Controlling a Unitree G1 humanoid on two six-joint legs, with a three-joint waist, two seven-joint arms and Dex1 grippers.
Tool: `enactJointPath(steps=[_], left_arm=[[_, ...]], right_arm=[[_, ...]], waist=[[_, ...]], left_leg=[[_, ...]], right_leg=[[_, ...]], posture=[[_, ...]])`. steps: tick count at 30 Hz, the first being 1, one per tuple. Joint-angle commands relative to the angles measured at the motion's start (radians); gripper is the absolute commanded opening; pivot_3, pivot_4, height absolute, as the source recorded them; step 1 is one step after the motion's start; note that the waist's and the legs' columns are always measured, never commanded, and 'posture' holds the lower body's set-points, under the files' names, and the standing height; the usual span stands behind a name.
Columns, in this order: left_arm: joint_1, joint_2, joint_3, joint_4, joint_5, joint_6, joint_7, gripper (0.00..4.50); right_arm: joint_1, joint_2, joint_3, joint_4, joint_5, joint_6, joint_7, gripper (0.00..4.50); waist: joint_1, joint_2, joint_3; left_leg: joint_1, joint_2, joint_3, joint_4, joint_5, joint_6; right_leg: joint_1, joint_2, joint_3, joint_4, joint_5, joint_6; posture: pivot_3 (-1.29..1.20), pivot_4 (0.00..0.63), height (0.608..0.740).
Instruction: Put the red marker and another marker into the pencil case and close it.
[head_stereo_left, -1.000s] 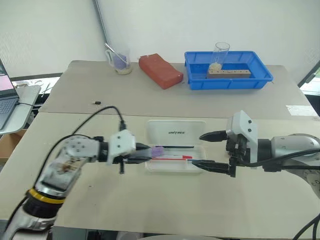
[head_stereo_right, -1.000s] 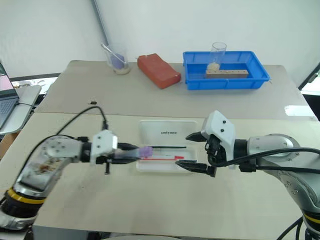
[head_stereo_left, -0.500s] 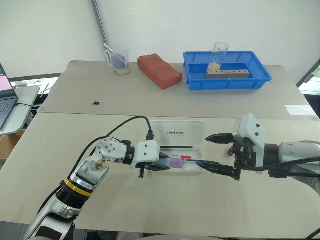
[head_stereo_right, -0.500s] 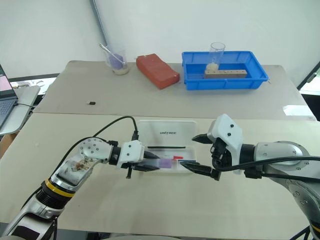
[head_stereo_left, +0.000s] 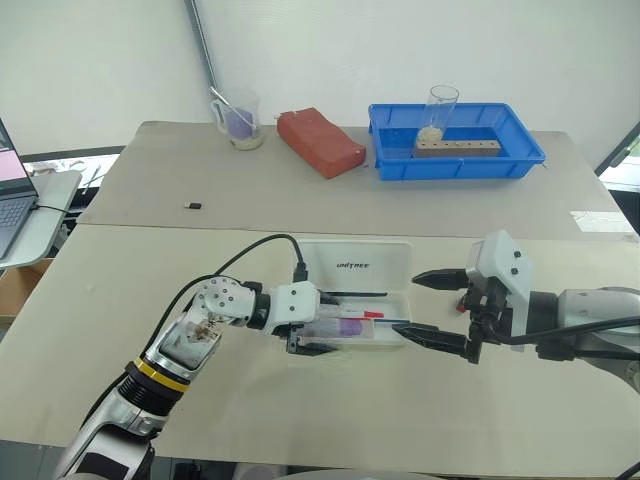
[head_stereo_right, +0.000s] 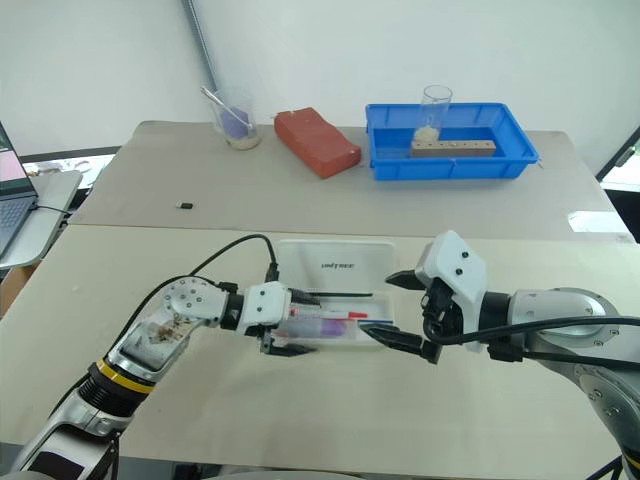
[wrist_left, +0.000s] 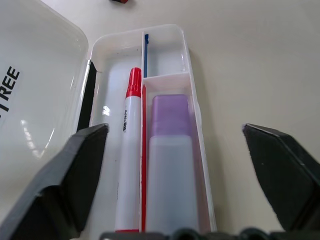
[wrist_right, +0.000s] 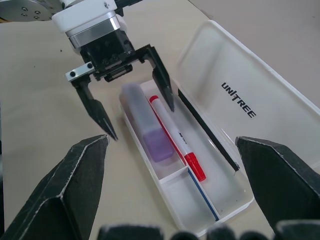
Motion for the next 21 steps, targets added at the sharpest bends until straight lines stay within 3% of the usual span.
enactJointPath(steps=[1, 10, 13, 21], left_arm=[[0.005, 0.006, 0.028, -0.045, -0.028, 0.002, -0.003, 4.45], [0.028, 0.162, 0.191, -0.094, -0.147, 0.026, -0.086, 4.45], [0.013, 0.209, 0.225, -0.087, -0.132, -0.087, -0.124, 4.45], [-0.113, 0.131, 0.288, -0.176, -0.296, 0.067, -0.058, 4.45]], right_arm=[[0.001, -0.012, -0.026, -0.015, 0.000, -0.014, 0.003, 4.50], [0.142, -0.024, -0.072, 0.113, -0.189, -0.080, 0.000, 4.50], [0.167, 0.022, -0.092, 0.174, -0.241, -0.079, -0.061, 4.50], [0.139, 0.213, -0.068, 0.245, -0.341, 0.038, -0.303, 4.50]], waist=[[0.000, 0.000, 0.000], [0.000, 0.000, 0.000], [0.001, 0.000, 0.000], [0.001, 0.001, 0.000]], left_leg=[[0.000, 0.000, 0.000, 0.000, 0.000, 0.000], [0.000, 0.000, 0.000, 0.000, 0.000, 0.000], [0.001, 0.000, 0.000, 0.000, 0.000, 0.000], [-0.002, 0.000, 0.000, 0.003, 0.000, 0.000]], right_leg=[[0.000, 0.000, 0.000, 0.000, 0.000, 0.000], [0.000, 0.000, 0.000, 0.000, 0.000, 0.000], [0.000, -0.001, -0.001, 0.000, 0.000, 0.000], [0.000, 0.000, -0.001, 0.001, 0.000, 0.001]], posture=[[0.00, 0.150, 0.740], [0.00, 0.150, 0.740], [0.00, 0.150, 0.740], [0.00, 0.150, 0.740]])
